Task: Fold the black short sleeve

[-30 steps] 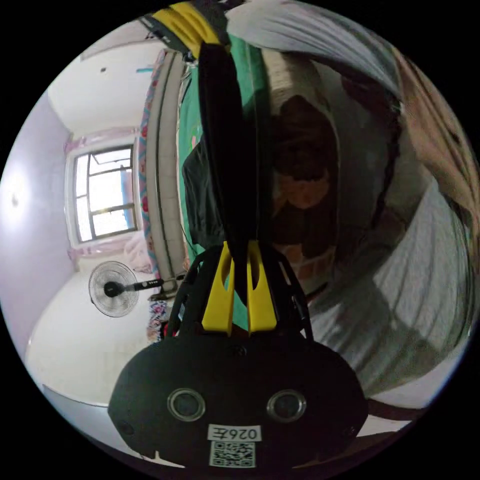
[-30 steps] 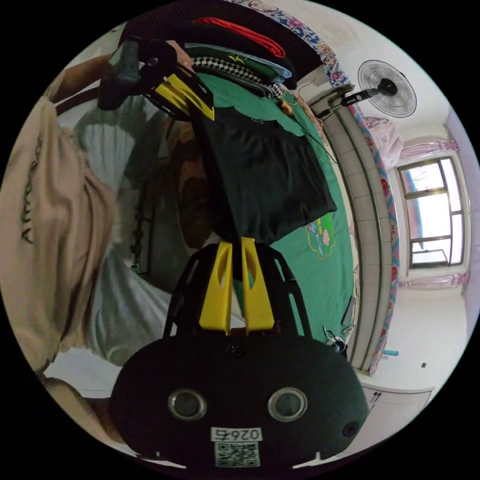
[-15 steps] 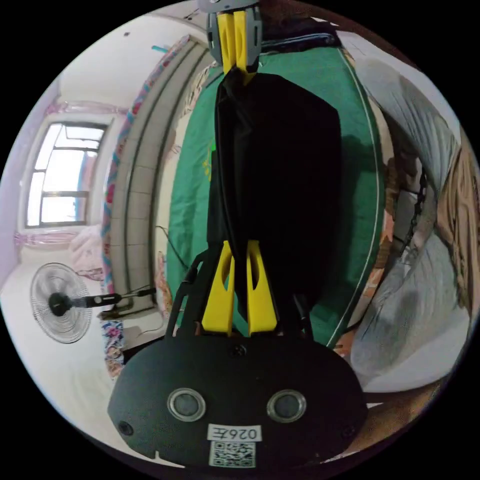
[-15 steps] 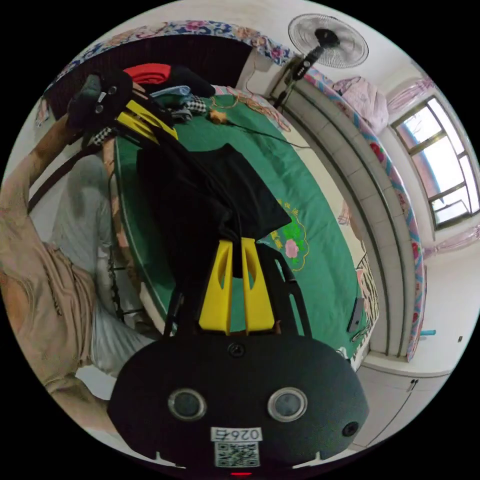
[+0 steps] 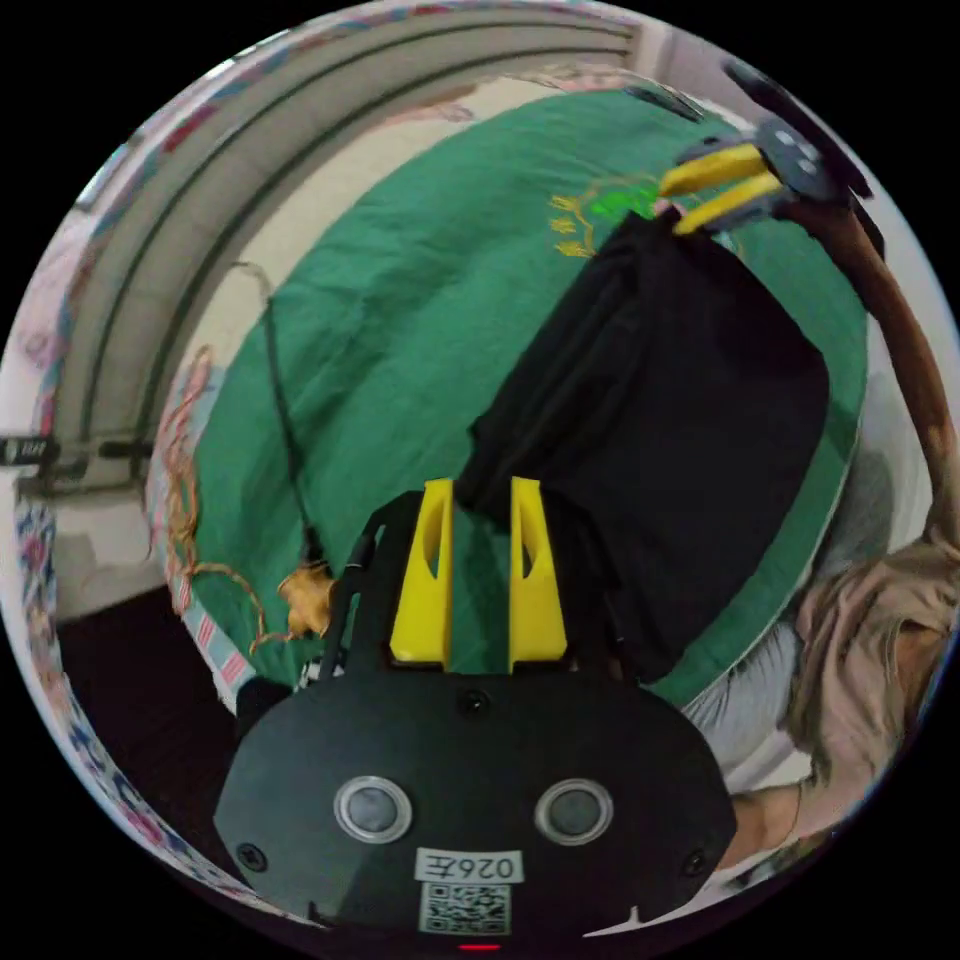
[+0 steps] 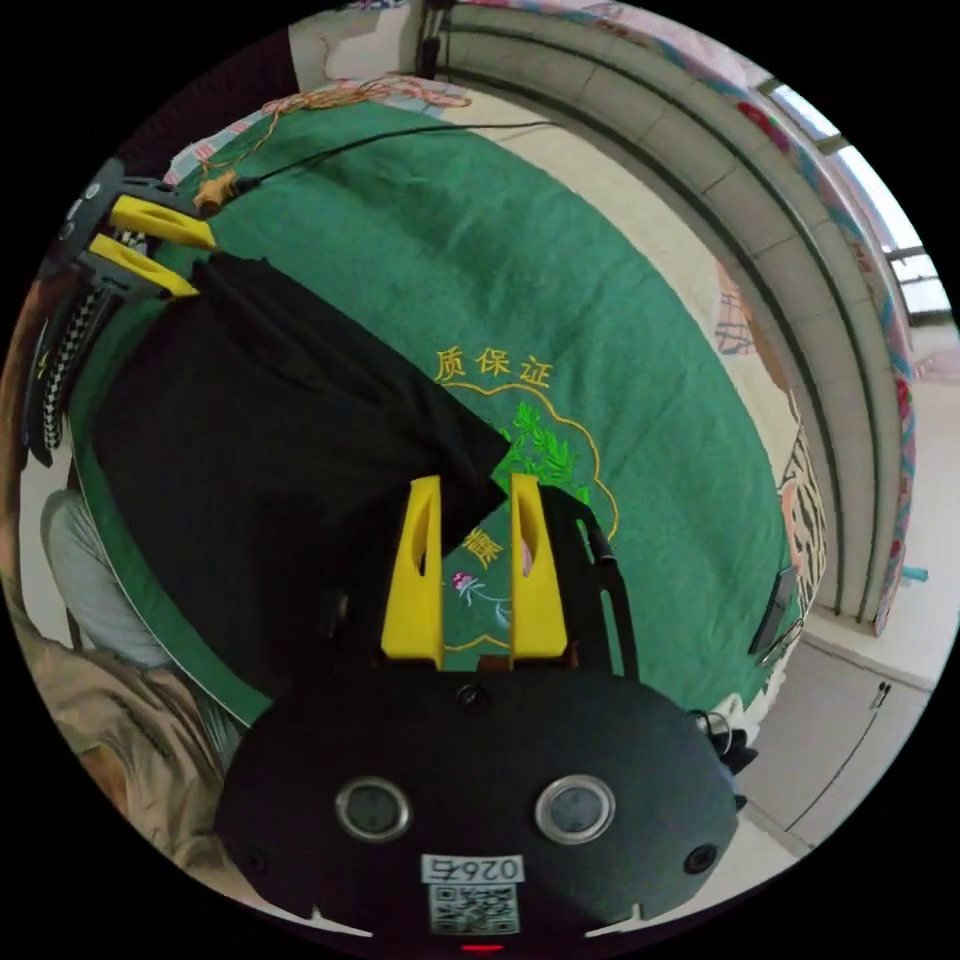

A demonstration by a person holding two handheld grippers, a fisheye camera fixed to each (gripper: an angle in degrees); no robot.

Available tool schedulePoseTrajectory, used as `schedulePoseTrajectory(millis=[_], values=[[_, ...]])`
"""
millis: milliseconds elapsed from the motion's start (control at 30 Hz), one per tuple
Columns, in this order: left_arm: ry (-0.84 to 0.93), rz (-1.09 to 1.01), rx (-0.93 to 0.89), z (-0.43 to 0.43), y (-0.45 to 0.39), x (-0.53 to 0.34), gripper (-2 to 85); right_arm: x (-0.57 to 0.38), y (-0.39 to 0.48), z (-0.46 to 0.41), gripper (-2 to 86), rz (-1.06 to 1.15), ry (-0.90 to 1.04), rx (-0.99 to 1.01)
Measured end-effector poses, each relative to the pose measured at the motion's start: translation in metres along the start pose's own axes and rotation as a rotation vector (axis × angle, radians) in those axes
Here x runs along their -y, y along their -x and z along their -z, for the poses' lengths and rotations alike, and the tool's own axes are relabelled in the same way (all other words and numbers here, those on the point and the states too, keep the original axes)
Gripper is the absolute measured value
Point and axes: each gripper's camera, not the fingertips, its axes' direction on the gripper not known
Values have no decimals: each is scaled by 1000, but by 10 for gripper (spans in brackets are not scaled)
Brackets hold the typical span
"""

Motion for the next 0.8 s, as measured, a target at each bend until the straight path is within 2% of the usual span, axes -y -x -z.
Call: schedulePoseTrajectory(millis=[67,167,233,300,367,433,500,567,633,700,733,800], values=[[-90,150,60,12,24,-40,7,-24,-16,20,84,-56,-93,-37],[-255,85,-86,14,5,-107,-5,-85,-21,50,81,-72,-279,62],[-251,53,-189,-7,-19,-137,-7,-137,-13,47,76,-69,-347,200],[-147,85,-187,-52,-45,-173,-4,-173,-11,33,78,-103,-351,265],[-146,164,-163,-77,-50,-205,4,-203,-18,15,80,-152,-340,350],[-193,269,-207,-91,-39,-239,29,-231,-40,-7,89,-202,-348,528],[-280,297,-433,-106,-20,-270,92,-241,-59,-22,103,-221,-341,653],[-336,284,-548,-117,-8,-277,108,-244,-75,-34,118,-219,-337,760],[-386,276,-562,-127,1,-272,84,-240,-87,-44,120,-197,-341,837],[-340,209,-503,-146,8,-247,32,-235,-89,-47,45,-173,-351,830],[-293,196,-466,-151,10,-242,26,-233,-89,-45,18,-155,-324,707],[-270,202,-498,-156,32,-246,6,-235,-98,-40,-1,-135,-315,692]])
